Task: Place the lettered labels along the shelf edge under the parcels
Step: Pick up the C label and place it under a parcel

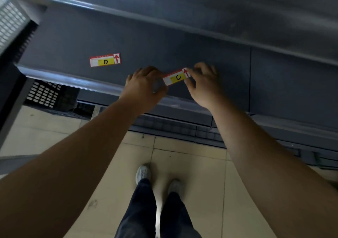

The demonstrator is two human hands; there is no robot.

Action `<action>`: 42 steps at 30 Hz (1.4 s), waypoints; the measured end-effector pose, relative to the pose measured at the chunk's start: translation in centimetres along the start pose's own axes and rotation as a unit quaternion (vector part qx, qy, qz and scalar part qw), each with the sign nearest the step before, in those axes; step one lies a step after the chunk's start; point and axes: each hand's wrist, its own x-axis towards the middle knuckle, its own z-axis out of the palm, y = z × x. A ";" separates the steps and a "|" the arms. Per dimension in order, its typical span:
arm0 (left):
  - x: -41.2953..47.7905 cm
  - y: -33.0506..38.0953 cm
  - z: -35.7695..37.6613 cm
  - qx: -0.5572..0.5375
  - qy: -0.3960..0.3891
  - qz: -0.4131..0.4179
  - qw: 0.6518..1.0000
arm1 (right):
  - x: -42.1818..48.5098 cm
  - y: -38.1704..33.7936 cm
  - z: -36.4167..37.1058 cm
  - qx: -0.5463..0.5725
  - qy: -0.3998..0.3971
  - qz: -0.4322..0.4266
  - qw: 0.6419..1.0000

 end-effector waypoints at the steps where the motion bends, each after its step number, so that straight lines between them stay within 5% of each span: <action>1: 0.0 0.1 0.0 -0.001 -0.002 -0.002 1.000 | -0.2 -0.1 0.0 -0.014 -0.007 0.006 1.000; 9: -0.8 0.9 0.0 -0.003 0.009 0.001 1.000 | -3.4 0.6 -0.9 0.027 0.027 0.080 0.996; 19: -1.8 0.9 0.1 0.002 -0.002 0.008 1.000 | 0.0 1.6 -2.2 0.038 -0.114 0.008 0.993; 33: -2.7 1.7 -0.1 0.011 0.011 0.019 1.000 | -1.2 0.8 -2.1 0.027 -0.067 0.016 0.997; 42: -1.3 1.4 0.8 0.021 -0.005 0.037 0.999 | -2.6 0.8 -2.6 0.272 -0.057 0.102 0.955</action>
